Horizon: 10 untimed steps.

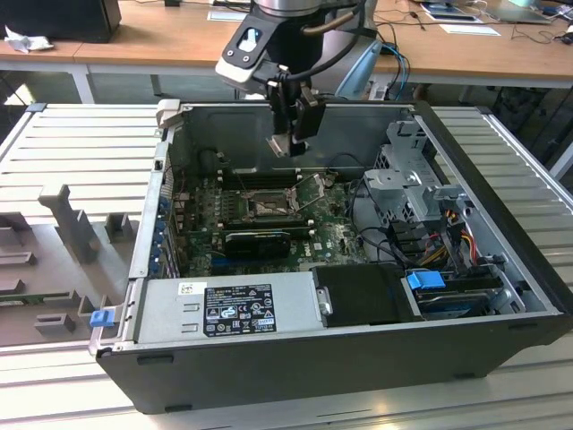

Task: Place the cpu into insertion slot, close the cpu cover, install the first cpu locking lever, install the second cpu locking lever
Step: 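Place the cpu into insertion slot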

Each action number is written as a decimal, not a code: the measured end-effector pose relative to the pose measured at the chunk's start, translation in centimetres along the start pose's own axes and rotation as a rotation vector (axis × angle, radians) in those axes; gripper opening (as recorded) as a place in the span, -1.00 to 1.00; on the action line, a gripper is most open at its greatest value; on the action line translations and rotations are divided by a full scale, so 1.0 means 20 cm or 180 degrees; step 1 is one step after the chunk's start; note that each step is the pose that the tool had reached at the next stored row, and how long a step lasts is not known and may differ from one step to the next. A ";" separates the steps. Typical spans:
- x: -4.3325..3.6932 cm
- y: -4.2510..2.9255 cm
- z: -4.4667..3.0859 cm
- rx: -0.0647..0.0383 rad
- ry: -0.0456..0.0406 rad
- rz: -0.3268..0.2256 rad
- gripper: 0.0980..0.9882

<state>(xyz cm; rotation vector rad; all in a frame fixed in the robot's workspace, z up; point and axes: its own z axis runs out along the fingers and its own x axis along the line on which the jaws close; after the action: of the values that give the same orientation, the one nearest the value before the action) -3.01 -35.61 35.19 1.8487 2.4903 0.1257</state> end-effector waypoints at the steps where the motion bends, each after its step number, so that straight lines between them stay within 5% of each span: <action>1: 0.000 0.000 0.001 0.0000 -0.0004 0.0042 -0.03; 10: 0.000 -0.002 0.021 -0.0007 -0.0036 0.0414 -0.03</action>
<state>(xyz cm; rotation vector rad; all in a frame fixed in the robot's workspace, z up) -3.02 -35.61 34.77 2.0039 2.3607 0.1213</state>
